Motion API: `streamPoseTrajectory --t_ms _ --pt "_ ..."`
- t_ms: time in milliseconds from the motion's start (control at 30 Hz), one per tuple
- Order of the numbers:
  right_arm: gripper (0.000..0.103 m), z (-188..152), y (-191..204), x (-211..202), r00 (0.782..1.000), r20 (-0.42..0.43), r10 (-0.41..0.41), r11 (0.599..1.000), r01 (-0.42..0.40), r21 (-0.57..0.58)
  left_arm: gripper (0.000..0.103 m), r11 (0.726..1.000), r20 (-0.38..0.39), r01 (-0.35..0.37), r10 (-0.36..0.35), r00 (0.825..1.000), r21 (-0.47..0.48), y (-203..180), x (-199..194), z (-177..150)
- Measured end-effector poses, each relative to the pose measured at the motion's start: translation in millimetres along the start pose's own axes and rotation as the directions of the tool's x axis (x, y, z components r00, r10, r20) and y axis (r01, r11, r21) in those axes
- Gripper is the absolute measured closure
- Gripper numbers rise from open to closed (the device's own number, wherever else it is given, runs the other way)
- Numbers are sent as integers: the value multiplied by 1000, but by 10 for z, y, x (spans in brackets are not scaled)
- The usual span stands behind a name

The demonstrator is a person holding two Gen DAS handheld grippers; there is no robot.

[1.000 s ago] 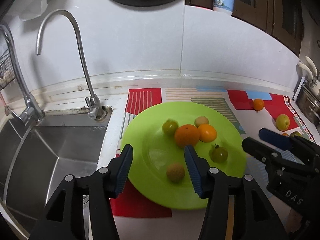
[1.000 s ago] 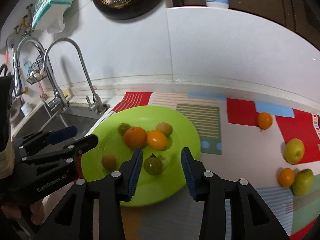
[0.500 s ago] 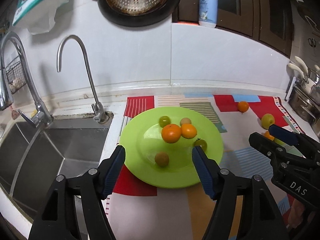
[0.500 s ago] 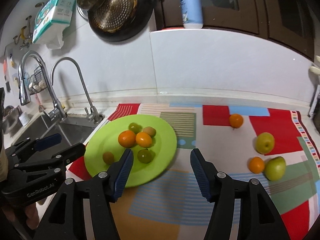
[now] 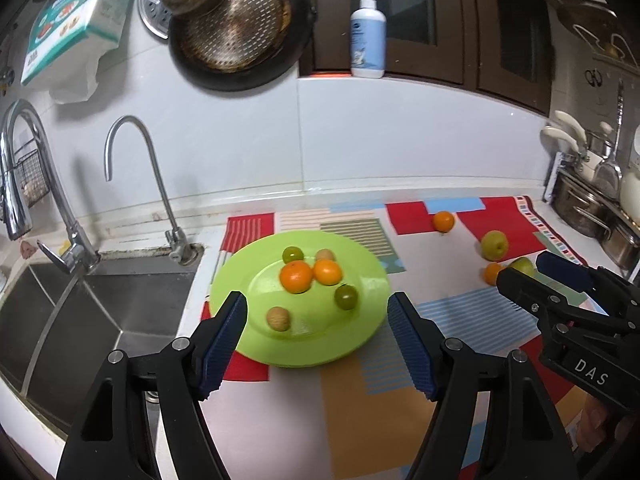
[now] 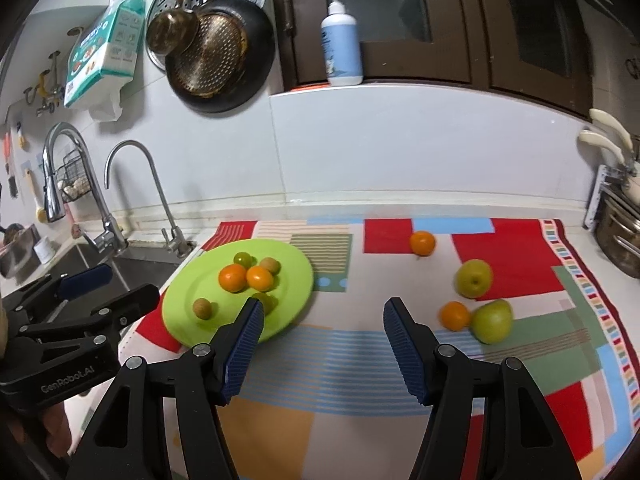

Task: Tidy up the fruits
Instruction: 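Move both open grippers from the plate toward the remaining fruits on the cloth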

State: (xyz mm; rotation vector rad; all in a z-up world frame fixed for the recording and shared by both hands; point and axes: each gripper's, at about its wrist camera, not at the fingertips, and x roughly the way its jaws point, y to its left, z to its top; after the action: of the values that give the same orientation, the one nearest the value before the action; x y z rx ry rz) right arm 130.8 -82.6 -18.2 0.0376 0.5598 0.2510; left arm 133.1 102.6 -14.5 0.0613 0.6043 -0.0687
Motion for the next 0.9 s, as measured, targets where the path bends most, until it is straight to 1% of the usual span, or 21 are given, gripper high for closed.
streamPoseTrajectory --t_ms 400,600,700,900 --pt "40 -11 -417 -280 998 33 -56 998 55 22 27 999 34 33 -34 999 22 -424 -90 50" --pt "40 -21 -616 -349 996 37 -75 997 74 28 26 998 41 52 -53 998 35 -633 -72 63" --pt "37 -27 -719 -365 996 37 -86 996 85 31 25 997 40 61 -63 997 40 -740 -55 72" --pt "37 -27 -916 -366 994 34 -103 994 102 31 25 995 43 80 -83 996 63 -927 -7 91"
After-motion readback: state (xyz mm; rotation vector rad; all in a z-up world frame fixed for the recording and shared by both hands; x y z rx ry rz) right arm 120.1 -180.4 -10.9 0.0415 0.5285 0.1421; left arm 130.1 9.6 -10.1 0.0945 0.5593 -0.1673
